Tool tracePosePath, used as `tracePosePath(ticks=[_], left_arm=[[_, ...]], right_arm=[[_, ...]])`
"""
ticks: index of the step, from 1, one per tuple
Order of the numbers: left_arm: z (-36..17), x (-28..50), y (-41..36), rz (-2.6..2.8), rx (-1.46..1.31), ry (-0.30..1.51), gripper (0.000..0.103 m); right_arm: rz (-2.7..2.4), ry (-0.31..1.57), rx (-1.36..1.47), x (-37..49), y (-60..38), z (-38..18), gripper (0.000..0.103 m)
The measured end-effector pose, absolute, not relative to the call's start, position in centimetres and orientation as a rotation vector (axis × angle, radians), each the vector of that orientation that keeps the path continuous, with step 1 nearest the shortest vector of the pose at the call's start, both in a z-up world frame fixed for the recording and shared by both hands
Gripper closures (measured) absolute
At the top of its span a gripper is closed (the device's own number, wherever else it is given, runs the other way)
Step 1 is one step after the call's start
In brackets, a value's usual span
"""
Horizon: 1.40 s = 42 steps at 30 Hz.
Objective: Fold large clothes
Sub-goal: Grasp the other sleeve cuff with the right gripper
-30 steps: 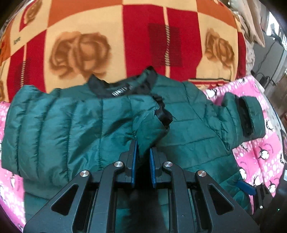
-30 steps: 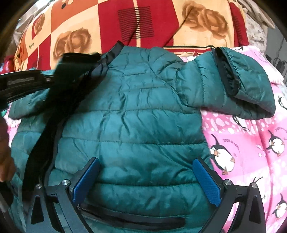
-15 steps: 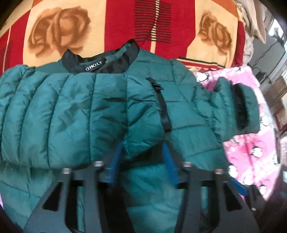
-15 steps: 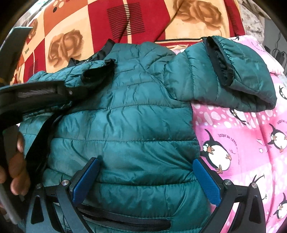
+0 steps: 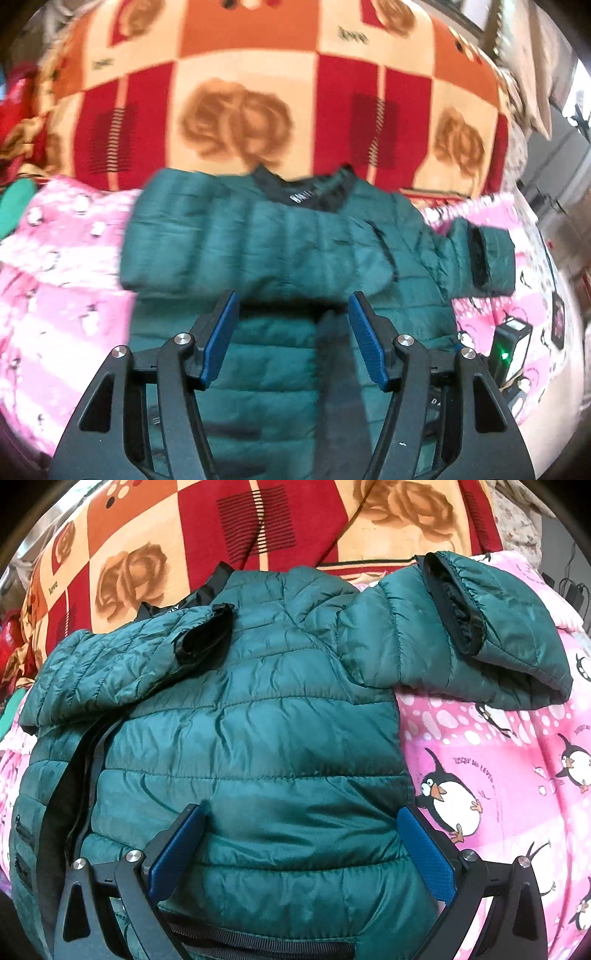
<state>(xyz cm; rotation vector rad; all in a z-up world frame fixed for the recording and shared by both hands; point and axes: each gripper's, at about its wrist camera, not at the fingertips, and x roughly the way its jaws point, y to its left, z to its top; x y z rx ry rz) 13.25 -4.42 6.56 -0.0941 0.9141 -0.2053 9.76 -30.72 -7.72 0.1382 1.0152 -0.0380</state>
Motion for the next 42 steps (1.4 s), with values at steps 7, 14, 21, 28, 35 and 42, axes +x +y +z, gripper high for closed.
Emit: tracePosePath(ticks=[7, 14, 21, 28, 35, 42], left_arm=[[9.3, 12.5, -0.8, -0.083, -0.130, 0.780, 0.024], [3.0, 15.8, 1.7, 0.002, -0.170, 0.811, 0.024], [1.5, 18.5, 5.6, 0.101, -0.188, 0.785, 0.024], [-0.2, 19.6, 12.7, 0.255, -0.291, 0.778, 0.024], [0.1, 19.5, 15.7, 0.269, -0.442, 0.726, 0.024], [-1.2, 20.5, 14.4, 0.258, -0.406, 0.776, 0.024]], right_arm=[[-0.044, 0.963, 0.145, 9.0, -30.8, -7.7, 0.000], [0.028, 0.915, 0.359, 10.7, -30.5, -4.1, 0.000], [0.030, 0.991, 0.219, 19.2, -25.5, -4.1, 0.016], [0.096, 0.987, 0.178, 23.0, -22.7, -5.9, 0.075], [0.019, 0.801, -0.028, 21.6, -23.0, -0.5, 0.088], [-0.132, 0.859, 0.003, 22.6, -28.4, -2.5, 0.088]])
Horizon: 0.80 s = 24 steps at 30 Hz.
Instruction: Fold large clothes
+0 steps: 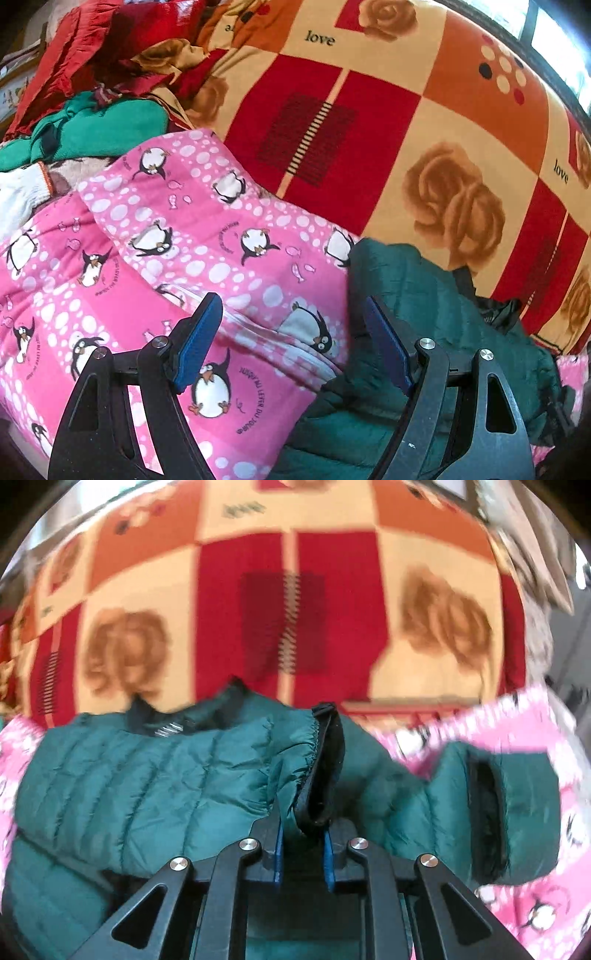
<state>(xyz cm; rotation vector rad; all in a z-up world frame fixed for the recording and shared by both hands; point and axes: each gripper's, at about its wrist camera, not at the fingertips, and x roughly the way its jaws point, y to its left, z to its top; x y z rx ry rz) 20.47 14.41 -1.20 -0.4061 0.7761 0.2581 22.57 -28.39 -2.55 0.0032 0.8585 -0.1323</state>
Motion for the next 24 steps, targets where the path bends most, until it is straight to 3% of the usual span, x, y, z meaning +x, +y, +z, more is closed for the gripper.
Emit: tracePosePath(ticks=[4, 6, 7, 14, 24], left_arm=[[-1.8, 21.0, 12.7, 0.214, -0.376, 0.794, 0.024], [-1.9, 21.1, 12.2, 0.190, -0.368, 0.795, 0.024], [-1.8, 21.1, 11.8, 0.171, -0.366, 0.785, 0.024], [-2.3, 21.9, 9.9, 0.095, -0.344, 0.786, 0.024], [-4.6, 23.3, 6.9, 0.086, -0.212, 0.851, 0.024]], right_arm=[[-0.071, 0.947, 0.037, 23.8, -28.6, -5.2, 0.084], [-0.089, 0.922, 0.044, 23.0, -29.1, -4.4, 0.059], [-0.093, 0.905, 0.054, 22.6, -29.3, -3.9, 0.057], [-0.027, 0.836, 0.057, 21.3, -28.2, -0.3, 0.056], [0.130, 0.926, 0.031, 25.2, -22.5, -3.3, 0.056]])
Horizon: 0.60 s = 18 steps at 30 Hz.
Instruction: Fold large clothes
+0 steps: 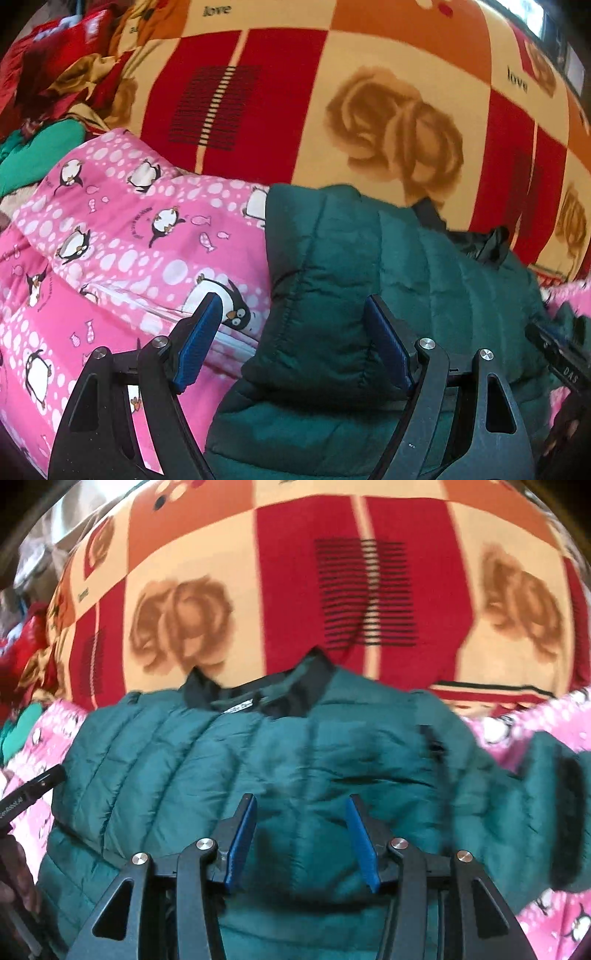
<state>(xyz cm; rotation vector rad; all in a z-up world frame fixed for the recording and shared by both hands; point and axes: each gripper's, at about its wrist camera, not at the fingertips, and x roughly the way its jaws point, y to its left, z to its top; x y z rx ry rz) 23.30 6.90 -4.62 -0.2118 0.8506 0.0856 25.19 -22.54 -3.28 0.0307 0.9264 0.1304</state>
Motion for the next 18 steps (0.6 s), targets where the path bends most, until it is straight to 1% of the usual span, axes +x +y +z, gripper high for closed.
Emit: tracePosePath(ticks=[2, 4, 6, 9, 13, 16, 18], left_arm=[[-5.4, 23.6, 6.6, 0.092, -0.189, 0.874, 0.024], [-5.9, 23.9, 6.6, 0.092, -0.189, 0.891, 0.024], [-6.3, 24.1, 6.7, 0.092, -0.196, 0.906, 0.023], [-6.7, 24.3, 6.5, 0.101, -0.185, 0.912, 0.021], [-6.9, 24.4, 5.9, 0.121, -0.146, 0.912, 0.021], [-6.8, 24.4, 5.9, 0.125, -0.147, 0.912, 0.021], [-6.8, 24.4, 6.0, 0.125, -0.152, 0.914, 0.021]], right_arm=[[0.129, 0.952, 0.042, 26.0, -22.2, -4.4, 0.056], [0.122, 0.961, 0.066, 26.3, -22.3, -5.4, 0.053], [0.103, 0.974, 0.080, 26.6, -22.6, -6.7, 0.044], [0.109, 0.994, 0.107, 27.0, -23.0, -7.1, 0.042], [0.093, 1.009, 0.076, 26.8, -22.7, -5.9, 0.041], [0.149, 0.947, 0.105, 26.1, -21.6, -3.3, 0.041], [0.189, 0.926, 0.076, 26.1, -20.0, -2.1, 0.036]])
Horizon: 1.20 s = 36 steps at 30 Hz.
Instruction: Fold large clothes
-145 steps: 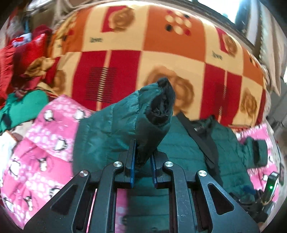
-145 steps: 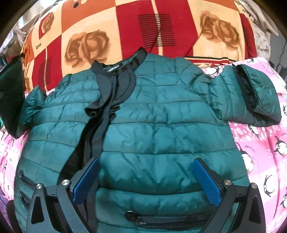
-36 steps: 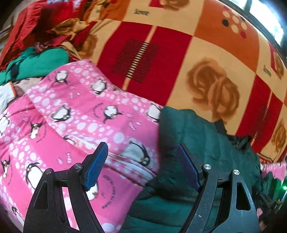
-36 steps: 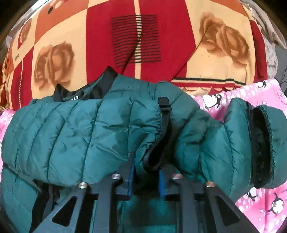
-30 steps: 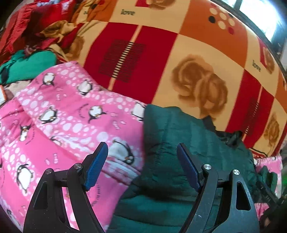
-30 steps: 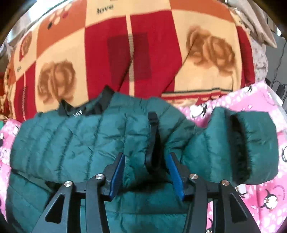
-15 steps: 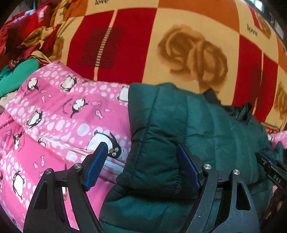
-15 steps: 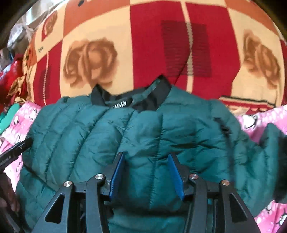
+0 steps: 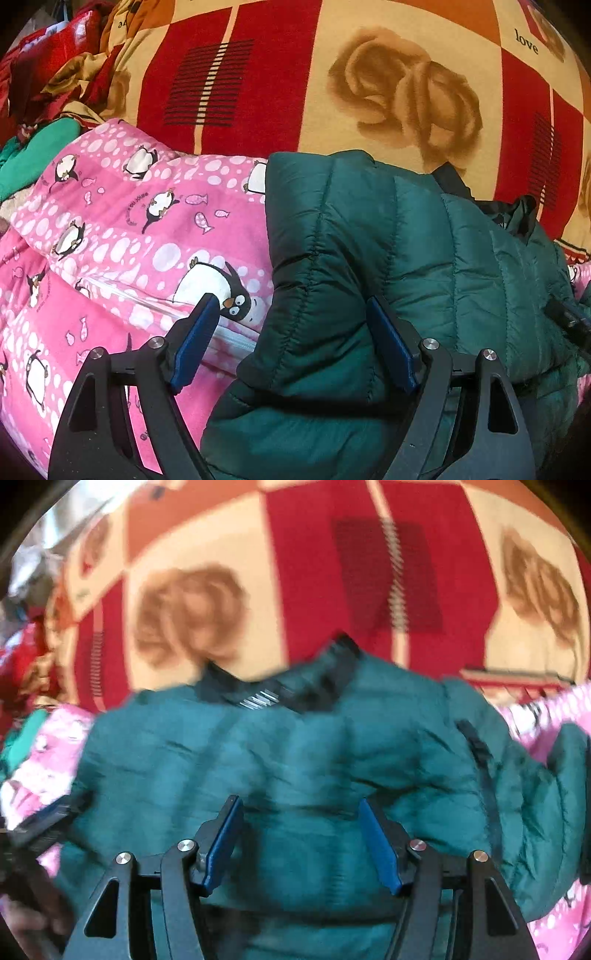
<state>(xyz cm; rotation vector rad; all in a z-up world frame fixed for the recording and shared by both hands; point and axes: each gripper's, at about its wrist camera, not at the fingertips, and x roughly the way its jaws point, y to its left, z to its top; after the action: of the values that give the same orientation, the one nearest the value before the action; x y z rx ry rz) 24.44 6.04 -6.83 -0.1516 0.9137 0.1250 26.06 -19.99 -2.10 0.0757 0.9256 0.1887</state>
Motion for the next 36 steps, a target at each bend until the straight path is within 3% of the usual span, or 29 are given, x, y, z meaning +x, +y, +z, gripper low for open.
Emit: tracePosePath(ticks=[7, 14, 26, 36], left_arm=[[-6.9, 24.5, 6.1, 0.123, -0.162, 0.917, 0.020], [-7.3, 24.7, 6.3, 0.128, -0.169, 0.931, 0.019], [-7.3, 24.7, 6.2, 0.131, -0.161, 0.924, 0.019], [-7.4, 24.6, 6.2, 0.133, -0.159, 0.919, 0.017]], right_arm=[[0.286, 0.968, -0.005, 28.4, -13.8, -3.7, 0.034], [0.228, 0.951, -0.064, 28.4, -13.3, -6.1, 0.017], [0.183, 0.897, -0.017, 25.5, -19.5, -2.2, 0.017], [0.034, 1.019, 0.109, 26.3, -26.8, -6.8, 0.017]])
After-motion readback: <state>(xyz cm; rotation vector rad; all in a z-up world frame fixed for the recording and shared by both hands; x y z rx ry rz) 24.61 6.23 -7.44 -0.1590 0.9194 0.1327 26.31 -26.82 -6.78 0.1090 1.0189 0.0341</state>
